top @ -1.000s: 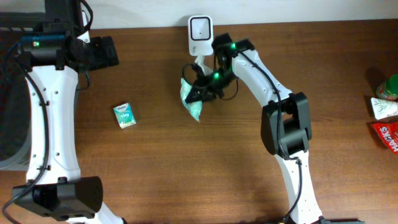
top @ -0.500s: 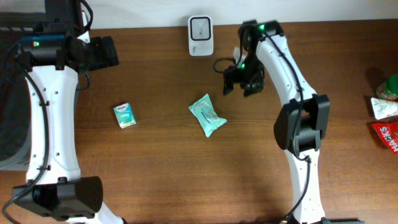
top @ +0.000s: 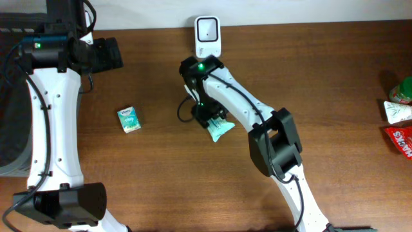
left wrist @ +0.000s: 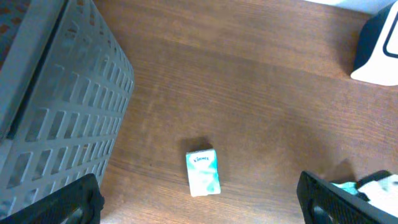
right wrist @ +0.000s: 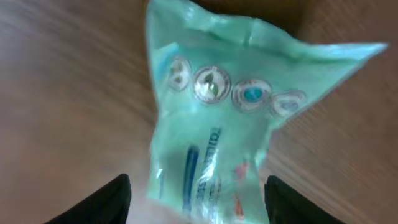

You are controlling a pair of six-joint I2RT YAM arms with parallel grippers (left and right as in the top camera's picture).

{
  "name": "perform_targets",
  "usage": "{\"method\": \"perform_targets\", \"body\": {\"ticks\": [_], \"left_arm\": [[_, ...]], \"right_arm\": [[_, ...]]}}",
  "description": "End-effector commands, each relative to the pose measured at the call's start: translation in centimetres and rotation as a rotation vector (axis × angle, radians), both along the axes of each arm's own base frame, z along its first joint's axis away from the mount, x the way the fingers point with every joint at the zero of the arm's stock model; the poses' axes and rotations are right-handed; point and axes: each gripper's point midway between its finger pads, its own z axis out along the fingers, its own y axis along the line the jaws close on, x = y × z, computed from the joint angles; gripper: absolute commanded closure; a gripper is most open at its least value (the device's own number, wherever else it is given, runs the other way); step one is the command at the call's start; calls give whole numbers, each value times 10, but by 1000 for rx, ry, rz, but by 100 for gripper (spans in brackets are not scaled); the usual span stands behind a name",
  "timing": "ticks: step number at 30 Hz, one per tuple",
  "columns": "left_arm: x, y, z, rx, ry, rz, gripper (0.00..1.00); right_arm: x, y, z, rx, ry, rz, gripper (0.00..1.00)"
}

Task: Scan the item barcode
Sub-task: 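Lift the mint-green packet to the scanner with the right gripper, then carry the packet right and drop it at the table edge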

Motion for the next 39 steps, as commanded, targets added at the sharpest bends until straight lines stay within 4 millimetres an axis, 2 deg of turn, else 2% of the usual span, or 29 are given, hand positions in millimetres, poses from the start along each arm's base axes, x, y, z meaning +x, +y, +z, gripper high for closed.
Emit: {"method": "perform_targets", "body": {"ticks": [1,3,5,7,9,10,12,13,16,18,19,22,25,28,30,32,34,37,38,39], "left_arm": [[0,0,6,0,-16,10,1],[0,0,6,0,-16,10,1],[0,0,6,0,-16,10,1],[0,0,6,0,-16,10,1],[0,0,6,0,-16,10,1],[0,0,6,0,-16,10,1],[0,0,6,0,-16,10,1],[0,0,6,0,-16,10,1],[0,0,6,0,-16,10,1],[0,0,6,0,-16,10,1],[0,0,6,0,-16,10,1],[0,0,6,0,-16,10,1],[0,0,6,0,-16,10,1],[0,0,6,0,-16,10,1],[0,0,6,0,-16,10,1],[0,0,6,0,-16,10,1],[0,0,6,0,-16,10,1],[0,0,6,0,-16,10,1],[0,0,6,0,-16,10,1],[0,0,6,0,-16,10,1]], "right_arm": [[0,-6,-16,-44,-22,-43,43],[1,-5,-23,-40,-30,-51,56],[3,-3,-25,-35,-42,-78,75],[9,1,-20,-19,-67,-105,83],[24,7,-4,16,-114,-117,85],[34,9,8,40,-147,-130,89],[70,16,44,128,-271,-161,96],[93,18,63,180,-348,-181,96],[174,6,107,318,-631,-267,96],[213,-3,128,398,-772,-307,96],[229,-6,141,433,-839,-320,96],[252,-8,164,497,-954,-333,96],[267,1,163,560,-1003,-372,96],[273,1,137,551,-980,-400,96],[275,-5,136,540,-982,-410,96],[281,-28,147,490,-1032,-453,96],[282,-71,162,383,-1086,-569,96],[260,-187,182,117,-1137,-904,96],[254,-210,182,67,-1128,-940,96],[241,-252,177,-21,-1079,-984,96]]}}
